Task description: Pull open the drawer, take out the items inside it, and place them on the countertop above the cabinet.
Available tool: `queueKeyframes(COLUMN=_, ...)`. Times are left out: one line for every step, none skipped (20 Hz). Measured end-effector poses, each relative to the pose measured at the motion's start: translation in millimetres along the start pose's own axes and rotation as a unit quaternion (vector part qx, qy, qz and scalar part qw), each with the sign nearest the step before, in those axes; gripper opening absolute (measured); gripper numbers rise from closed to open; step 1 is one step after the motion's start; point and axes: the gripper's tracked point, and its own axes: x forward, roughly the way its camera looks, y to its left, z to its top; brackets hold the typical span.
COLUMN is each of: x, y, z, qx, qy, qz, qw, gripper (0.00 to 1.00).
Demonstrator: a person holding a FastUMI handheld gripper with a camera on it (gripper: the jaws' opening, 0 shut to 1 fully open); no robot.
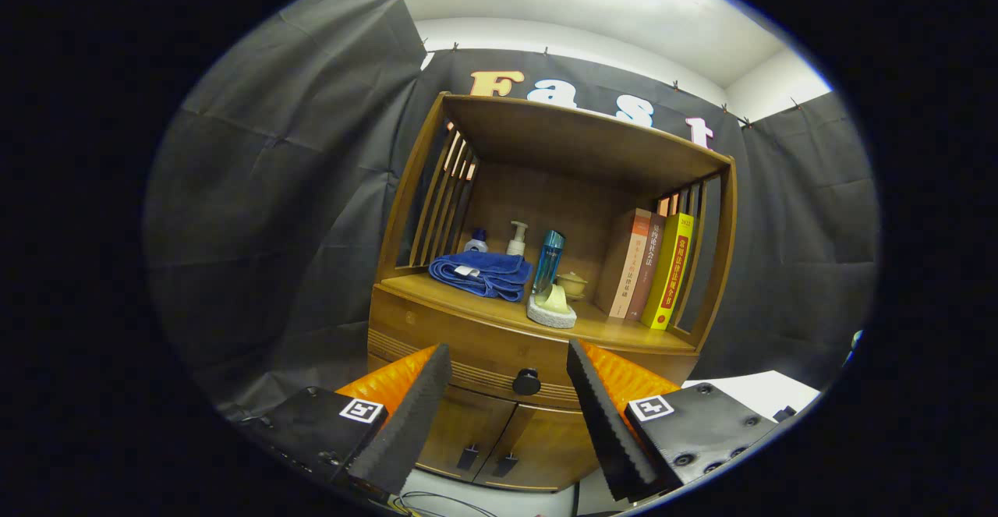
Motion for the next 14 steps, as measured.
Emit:
queueKeyframes(x=0, y=0, z=0, qx=0.005, qy=0.0, qz=-0.002, qw=1.0, gripper=0.98)
queueKeyframes(x=-1, y=1, z=0, qx=0.012, qy=0.0, qz=-0.002, qw=1.0, gripper=0.98)
queueKeyframes(x=-1, y=0, z=0, qx=0.017, qy=-0.001, qz=-0.003, qw=1.0, gripper=0.98)
queueKeyframes(x=-2, y=-2, z=0, qx=0.016, qy=0.0, qz=-0.004, qw=1.0, gripper=0.98)
queueKeyframes(x=-1, y=-6, z=-1, qx=0.016, qy=0.001, qz=-0.007, qw=1.0, gripper=0.98)
queueKeyframes(x=0, y=-10, z=-4, qx=0.019, qy=0.003, qz=-0.011, qw=1.0, gripper=0.98)
queueKeyframes(x=0, y=-15, z=-8, qx=0.028, qy=0.008, qz=-0.016, qw=0.999, gripper=0.98)
queueKeyframes(x=1, y=-20, z=-11, qx=0.038, qy=0.013, qz=-0.021, qw=0.999, gripper=0.98)
queueKeyframes(x=2, y=-24, z=-14, qx=0.048, qy=0.018, qz=-0.025, qw=0.998, gripper=0.98)
queueKeyframes(x=3, y=-29, z=-19, qx=0.055, qy=0.023, qz=-0.03, qw=0.998, gripper=0.98)
queueKeyframes(x=4, y=-33, z=-22, qx=0.059, qy=0.026, qz=-0.033, qw=0.997, gripper=0.98)
queueKeyframes(x=6, y=-36, z=-25, qx=0.061, qy=0.028, qz=-0.036, qw=0.997, gripper=0.98)
queueKeyframes(x=5, y=-39, z=-29, qx=0.062, qy=0.031, qz=-0.04, qw=0.997, gripper=0.98)
queueKeyframes(x=6, y=-40, z=-35, qx=0.064, qy=0.036, qz=-0.041, qw=0.996, gripper=0.98)
